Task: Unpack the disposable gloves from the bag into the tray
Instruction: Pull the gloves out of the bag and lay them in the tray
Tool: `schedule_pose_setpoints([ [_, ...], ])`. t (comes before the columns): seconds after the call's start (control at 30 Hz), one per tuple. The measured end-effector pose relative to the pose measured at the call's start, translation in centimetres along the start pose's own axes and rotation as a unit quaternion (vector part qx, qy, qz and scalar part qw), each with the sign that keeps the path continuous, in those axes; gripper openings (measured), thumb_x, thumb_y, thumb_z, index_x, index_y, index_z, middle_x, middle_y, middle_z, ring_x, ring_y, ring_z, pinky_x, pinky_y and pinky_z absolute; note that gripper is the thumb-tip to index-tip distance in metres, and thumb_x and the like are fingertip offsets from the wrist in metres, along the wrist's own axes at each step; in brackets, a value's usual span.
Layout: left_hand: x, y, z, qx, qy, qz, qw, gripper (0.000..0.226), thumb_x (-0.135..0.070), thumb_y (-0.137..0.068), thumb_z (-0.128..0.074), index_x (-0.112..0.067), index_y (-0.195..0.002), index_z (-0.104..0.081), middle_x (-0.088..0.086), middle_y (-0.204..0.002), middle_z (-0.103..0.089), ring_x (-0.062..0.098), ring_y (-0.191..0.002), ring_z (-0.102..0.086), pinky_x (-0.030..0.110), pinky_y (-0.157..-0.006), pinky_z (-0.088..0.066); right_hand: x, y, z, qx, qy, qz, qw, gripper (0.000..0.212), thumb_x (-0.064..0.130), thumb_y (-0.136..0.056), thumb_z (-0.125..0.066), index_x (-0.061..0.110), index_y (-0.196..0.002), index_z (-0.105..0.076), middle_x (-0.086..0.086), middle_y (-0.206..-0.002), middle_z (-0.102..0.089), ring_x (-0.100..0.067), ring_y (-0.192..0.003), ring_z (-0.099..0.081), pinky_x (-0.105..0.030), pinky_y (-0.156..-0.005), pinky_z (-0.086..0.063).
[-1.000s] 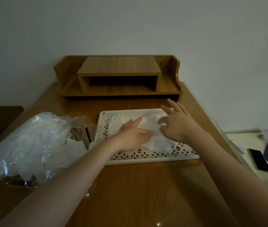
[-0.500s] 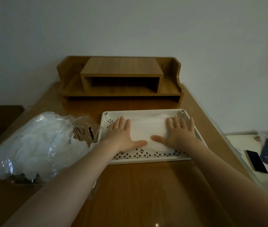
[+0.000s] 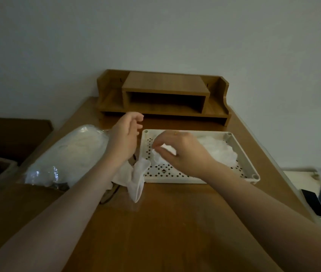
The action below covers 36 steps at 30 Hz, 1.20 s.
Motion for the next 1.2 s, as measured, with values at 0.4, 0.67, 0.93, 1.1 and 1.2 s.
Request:
schedule_pose_setpoints([
  [0.4, 4.3, 3.4, 0.1, 0.293, -0.256, 0.027, 0.921, 0.014, -0.017, -0.095, -0.051, -0.018, -0.099, -0.064, -0.008, -0.09, -0.061, 0.014, -0.083, -0.06, 0.02, -0.068, -0.046, -0.6, -1.1, -6.0, 0.131, 0.155, -0.064, 0.977, 0.025, 0.022, -0.098, -0.047, 0.022, -0.114, -0.066, 0.0, -0.115, -0.065, -0.02, -0.107, -0.053, -0.03, -0.091, -0.038],
  [0.67, 5.2, 3.5, -0.1, 0.296, -0.37, 0.048, 0.879, 0.019, -0.015, -0.094, -0.049, -0.01, -0.111, -0.057, 0.004, -0.1, -0.061, 0.019, -0.086, -0.057, 0.027, -0.073, -0.043, -2.4, 0.1, -0.9, -0.112, -0.343, -0.286, 0.888, 0.025, 0.001, -0.095, -0.036, 0.011, -0.077, -0.05, -0.003, -0.074, -0.048, -0.015, -0.068, -0.043, -0.028, -0.066, -0.036],
  [0.93, 1.7, 2.2, 0.0, 0.121, -0.227, -0.049, 0.965, 0.023, -0.02, -0.1, -0.04, -0.016, -0.114, -0.058, -0.002, -0.104, -0.063, 0.015, -0.091, -0.059, 0.026, -0.073, -0.044, -4.4, 1.0, 4.2, -0.224, -0.524, -0.287, 0.77, 0.025, 0.004, -0.094, -0.045, 0.01, -0.076, -0.062, -0.001, -0.071, -0.056, -0.013, -0.065, -0.053, -0.023, -0.061, -0.045],
  [1.1, -5.7, 1.5, -2.0, 0.176, 0.099, -0.061, 0.978, 0.067, -0.027, -0.089, -0.061, -0.024, -0.145, -0.024, -0.013, -0.127, -0.047, 0.0, -0.113, -0.049, 0.019, -0.095, -0.042, -4.7, 0.6, 6.1, -0.174, -0.586, -0.235, 0.756, 0.026, 0.009, -0.091, -0.047, 0.011, -0.071, -0.063, -0.004, -0.069, -0.056, -0.016, -0.067, -0.054, -0.026, -0.061, -0.046],
  [1.2, -8.3, 1.1, -3.3, 0.231, 0.109, -0.105, 0.961, 0.083, -0.025, -0.079, -0.074, -0.032, -0.144, -0.025, -0.013, -0.128, -0.049, 0.003, -0.118, -0.049, 0.022, -0.097, -0.042, -5.1, 0.6, 6.4, -0.129, -0.61, -0.266, 0.735, 0.015, 0.01, -0.089, -0.051, 0.006, -0.083, -0.064, -0.016, -0.09, -0.062, -0.026, -0.083, -0.06, -0.035, -0.074, -0.049],
])
Point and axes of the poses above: each hand's wrist, its own y-axis away from the middle knuckle, its own z-axis out of the back of the hand, x = y × z, the point moved 4 cm from there along -y, towards the middle knuckle
